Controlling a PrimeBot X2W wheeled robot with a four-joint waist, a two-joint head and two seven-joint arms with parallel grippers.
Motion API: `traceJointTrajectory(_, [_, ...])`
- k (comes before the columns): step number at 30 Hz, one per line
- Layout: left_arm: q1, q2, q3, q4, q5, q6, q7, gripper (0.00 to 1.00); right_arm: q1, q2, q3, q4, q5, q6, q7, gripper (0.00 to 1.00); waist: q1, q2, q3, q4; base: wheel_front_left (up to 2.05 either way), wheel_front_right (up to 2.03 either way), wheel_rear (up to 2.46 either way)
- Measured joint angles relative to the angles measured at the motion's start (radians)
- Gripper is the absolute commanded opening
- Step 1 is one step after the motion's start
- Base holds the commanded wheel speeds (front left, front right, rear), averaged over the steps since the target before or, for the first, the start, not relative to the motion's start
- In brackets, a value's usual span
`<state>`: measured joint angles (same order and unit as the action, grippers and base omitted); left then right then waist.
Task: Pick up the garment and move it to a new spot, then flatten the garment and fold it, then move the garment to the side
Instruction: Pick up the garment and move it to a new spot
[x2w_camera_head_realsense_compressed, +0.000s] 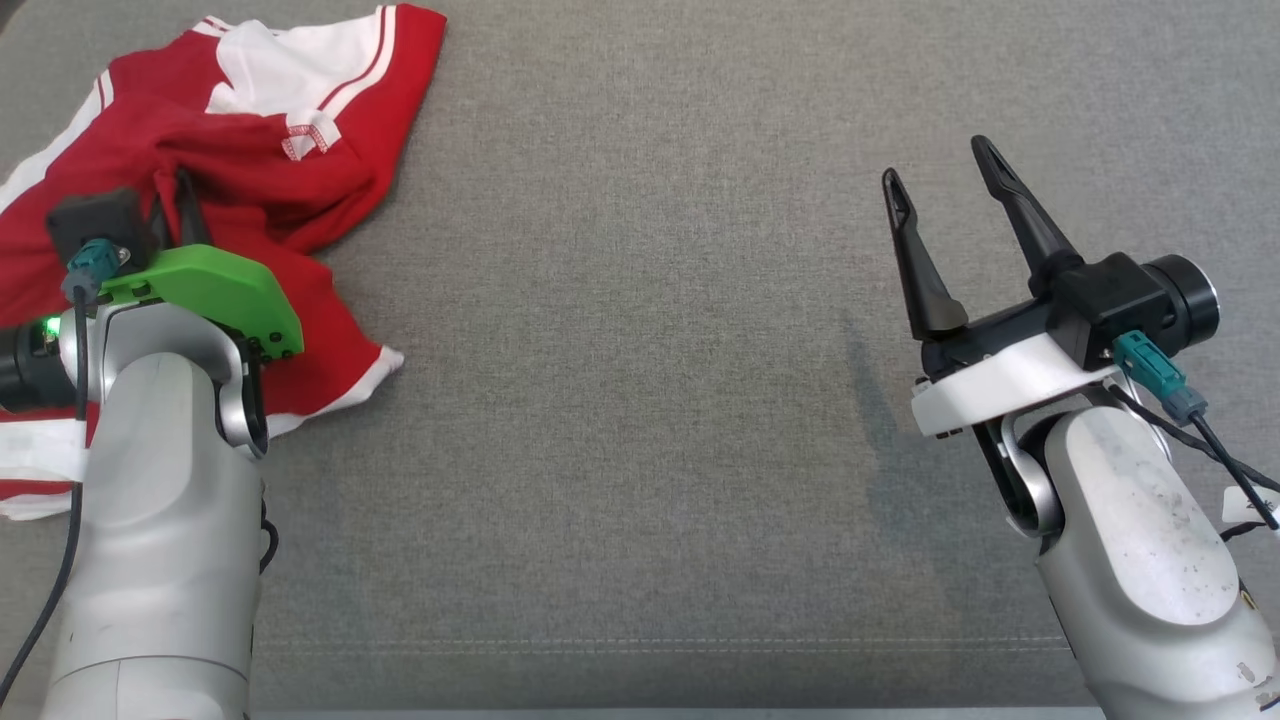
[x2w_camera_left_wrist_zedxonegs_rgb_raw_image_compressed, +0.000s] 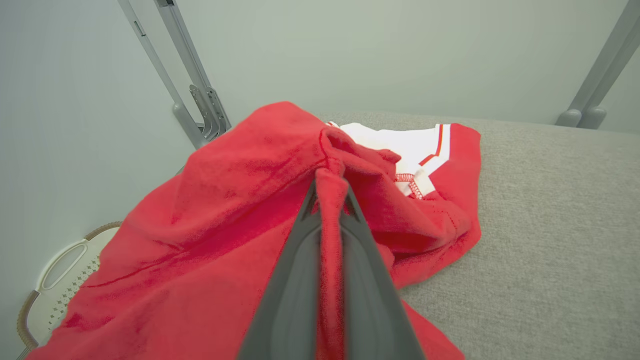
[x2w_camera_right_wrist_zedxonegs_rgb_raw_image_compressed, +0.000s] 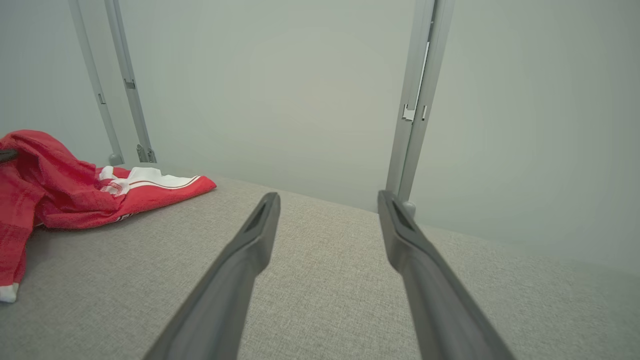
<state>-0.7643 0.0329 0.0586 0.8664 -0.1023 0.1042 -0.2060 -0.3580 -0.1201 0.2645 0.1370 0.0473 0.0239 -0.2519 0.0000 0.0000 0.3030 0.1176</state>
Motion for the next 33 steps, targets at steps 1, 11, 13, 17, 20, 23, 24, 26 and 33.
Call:
traceJointTrajectory(1, [0.000, -0.002, -0.002, -0.008, 0.000, -0.002, -0.017, 0.00, 0.002, 0.002, -0.005, 0.000, 0.003, -0.001, 0.000, 1.00, 0.0000, 0.0000, -0.009, 0.000, 0.00, 0.00, 0.00])
traceJointTrajectory(11, [0.000, -0.014, -0.037, -0.123, -0.039, -0.066, -0.045, 0.00, 0.069, 0.021, -0.026, 0.004, 0.025, -0.025, 0.000, 1.00, 0.0000, 0.0000, -0.116, -0.008, 0.00, 0.00, 0.00])
traceJointTrajectory(13, [0.000, -0.015, -0.049, -0.146, -0.049, -0.079, -0.045, 0.00, 0.082, 0.026, -0.025, 0.005, 0.025, -0.025, 0.000, 1.00, 0.0000, 0.0000, -0.138, -0.013, 0.00, 0.00, 0.00])
traceJointTrajectory(17, [0.000, -0.015, -0.078, -0.190, -0.068, -0.105, -0.045, 0.00, 0.107, 0.032, -0.021, 0.009, 0.035, -0.026, 0.000, 1.00, 0.0000, 0.0000, -0.178, -0.030, 0.00, 0.00, 0.00])
traceJointTrajectory(20, [0.000, -0.015, -0.115, -0.214, -0.091, -0.125, -0.045, 0.00, 0.125, 0.036, -0.015, 0.010, 0.035, -0.026, 0.000, 1.00, 0.0000, 0.0000, -0.199, -0.053, 0.00, 0.00, 0.00])
traceJointTrajectory(23, [0.001, -0.015, -0.174, -0.232, -0.153, -0.145, -0.046, 0.00, 0.135, 0.042, 0.001, 0.011, 0.045, -0.026, 0.000, 1.00, 0.0000, 0.0000, -0.215, -0.082, 0.00, 0.00, 0.00])
traceJointTrajectory(24, [0.002, -0.015, -0.192, -0.237, -0.169, -0.149, -0.045, 0.00, 0.138, 0.043, 0.005, 0.011, 0.045, -0.026, 0.000, 1.00, 0.0000, 0.0000, -0.219, -0.093, 0.00, 0.00, 0.00])
traceJointTrajectory(26, [0.003, -0.015, -0.226, -0.243, -0.201, -0.150, -0.045, 0.00, 0.141, 0.046, 0.012, 0.010, 0.045, -0.025, 0.000, 1.00, 0.0000, 0.0000, -0.227, -0.117, 0.00, 0.00, 0.00])
traceJointTrajectory(33, [0.046, -0.014, -0.349, -0.232, -0.277, -0.130, -0.033, 0.00, 0.145, 0.048, 0.016, -0.005, 0.045, -0.026, 0.000, 1.00, -0.0001, 0.0000, -0.240, -0.210, 0.00, 0.00, 0.00])
